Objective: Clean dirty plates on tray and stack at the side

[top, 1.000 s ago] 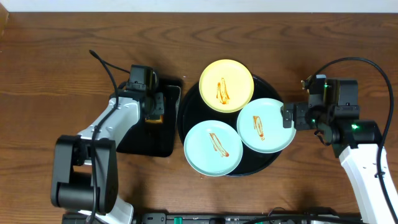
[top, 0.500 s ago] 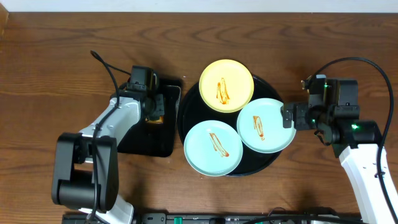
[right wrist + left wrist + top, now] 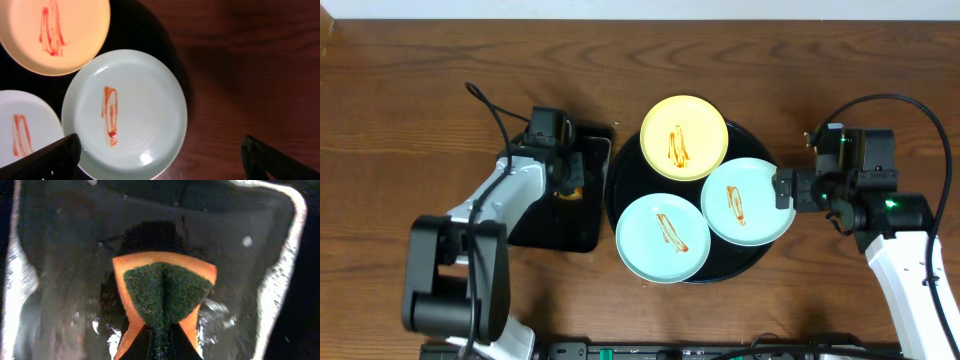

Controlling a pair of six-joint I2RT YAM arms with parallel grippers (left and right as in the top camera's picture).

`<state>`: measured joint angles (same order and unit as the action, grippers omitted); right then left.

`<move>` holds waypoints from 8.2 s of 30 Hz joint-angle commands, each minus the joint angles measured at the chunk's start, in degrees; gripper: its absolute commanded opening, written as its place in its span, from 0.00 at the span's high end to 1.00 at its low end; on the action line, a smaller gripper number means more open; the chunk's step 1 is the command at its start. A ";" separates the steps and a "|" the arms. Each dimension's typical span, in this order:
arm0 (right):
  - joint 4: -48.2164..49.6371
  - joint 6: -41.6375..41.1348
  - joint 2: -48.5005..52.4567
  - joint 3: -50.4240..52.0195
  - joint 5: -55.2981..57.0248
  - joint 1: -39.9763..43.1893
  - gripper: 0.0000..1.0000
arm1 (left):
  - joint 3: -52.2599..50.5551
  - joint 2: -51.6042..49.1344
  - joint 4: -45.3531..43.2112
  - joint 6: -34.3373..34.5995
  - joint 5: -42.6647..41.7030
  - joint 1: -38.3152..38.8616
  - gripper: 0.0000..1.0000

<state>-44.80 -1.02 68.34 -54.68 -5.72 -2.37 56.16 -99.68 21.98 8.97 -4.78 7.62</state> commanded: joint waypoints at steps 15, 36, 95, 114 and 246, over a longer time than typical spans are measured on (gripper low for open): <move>2.32 2.62 16.94 -0.76 -9.79 9.70 0.43 | -0.81 16.09 2.23 0.09 -0.13 0.17 0.91; 7.87 3.04 31.67 -0.74 -10.21 9.68 0.65 | -0.81 16.09 2.40 0.11 -0.13 0.17 0.91; 6.36 2.73 32.39 -0.76 -10.21 9.68 0.99 | -0.66 17.18 -17.05 11.37 -18.62 2.10 0.93; 5.62 2.34 32.39 -0.76 -10.21 9.62 0.99 | 16.11 4.31 -8.68 14.40 -13.09 25.77 0.93; 4.70 0.66 32.39 -0.68 -10.91 7.91 0.99 | 15.52 1.20 24.24 6.67 0.90 -2.56 0.92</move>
<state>-40.38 -0.40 99.20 -56.55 -18.39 6.44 73.30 -99.33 46.28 17.45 -2.50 6.61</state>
